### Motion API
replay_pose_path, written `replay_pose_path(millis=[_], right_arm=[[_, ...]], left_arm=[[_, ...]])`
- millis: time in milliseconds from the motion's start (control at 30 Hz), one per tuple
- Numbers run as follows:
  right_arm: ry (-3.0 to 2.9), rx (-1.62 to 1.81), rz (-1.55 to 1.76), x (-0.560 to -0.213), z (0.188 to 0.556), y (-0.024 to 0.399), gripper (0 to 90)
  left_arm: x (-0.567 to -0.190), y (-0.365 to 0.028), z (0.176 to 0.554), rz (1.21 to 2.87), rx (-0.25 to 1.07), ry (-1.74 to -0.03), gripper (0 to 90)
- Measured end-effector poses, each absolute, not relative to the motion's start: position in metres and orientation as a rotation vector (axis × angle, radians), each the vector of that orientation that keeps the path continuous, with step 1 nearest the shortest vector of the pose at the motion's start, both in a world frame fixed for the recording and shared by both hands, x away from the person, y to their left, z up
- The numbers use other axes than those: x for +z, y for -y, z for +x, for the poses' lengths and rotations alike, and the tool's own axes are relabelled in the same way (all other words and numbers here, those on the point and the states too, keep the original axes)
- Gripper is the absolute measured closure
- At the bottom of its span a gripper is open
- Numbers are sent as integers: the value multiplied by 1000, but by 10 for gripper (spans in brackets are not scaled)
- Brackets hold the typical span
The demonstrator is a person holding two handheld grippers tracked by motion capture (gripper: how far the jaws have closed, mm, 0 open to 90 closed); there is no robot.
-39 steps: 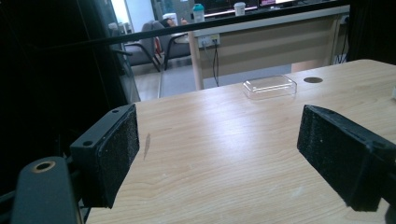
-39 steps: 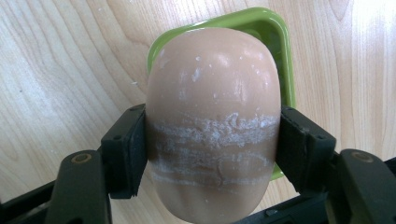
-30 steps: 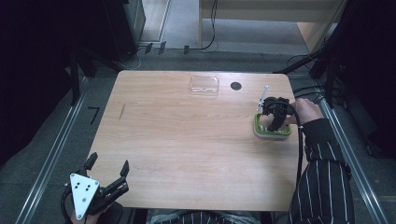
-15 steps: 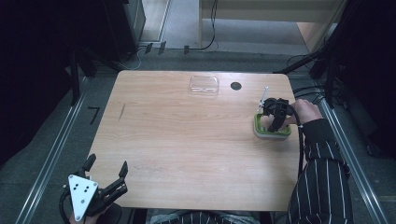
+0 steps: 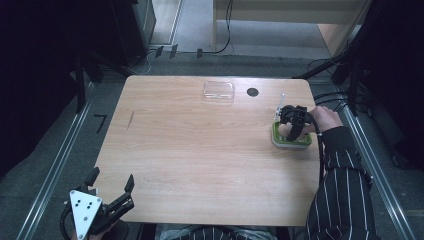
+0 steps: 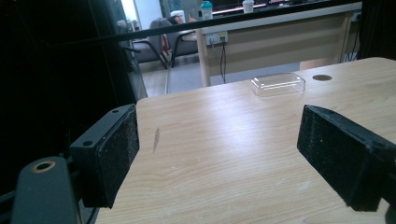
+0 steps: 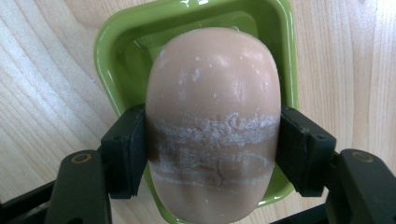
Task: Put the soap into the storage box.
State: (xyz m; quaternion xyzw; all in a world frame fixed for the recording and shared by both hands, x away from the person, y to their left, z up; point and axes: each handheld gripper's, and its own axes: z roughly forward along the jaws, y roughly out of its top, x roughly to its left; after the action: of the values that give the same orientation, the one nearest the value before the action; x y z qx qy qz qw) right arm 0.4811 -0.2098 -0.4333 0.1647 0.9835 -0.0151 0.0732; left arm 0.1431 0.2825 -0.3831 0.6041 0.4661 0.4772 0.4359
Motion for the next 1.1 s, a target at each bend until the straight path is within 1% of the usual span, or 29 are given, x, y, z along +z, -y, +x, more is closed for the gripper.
replay_pose_path(millis=[1100], right_arm=[[-2966, -138, 551, -446, 487, 208, 334]], left_arm=[[-383, -283, 142, 1505, 1192, -1161, 133]])
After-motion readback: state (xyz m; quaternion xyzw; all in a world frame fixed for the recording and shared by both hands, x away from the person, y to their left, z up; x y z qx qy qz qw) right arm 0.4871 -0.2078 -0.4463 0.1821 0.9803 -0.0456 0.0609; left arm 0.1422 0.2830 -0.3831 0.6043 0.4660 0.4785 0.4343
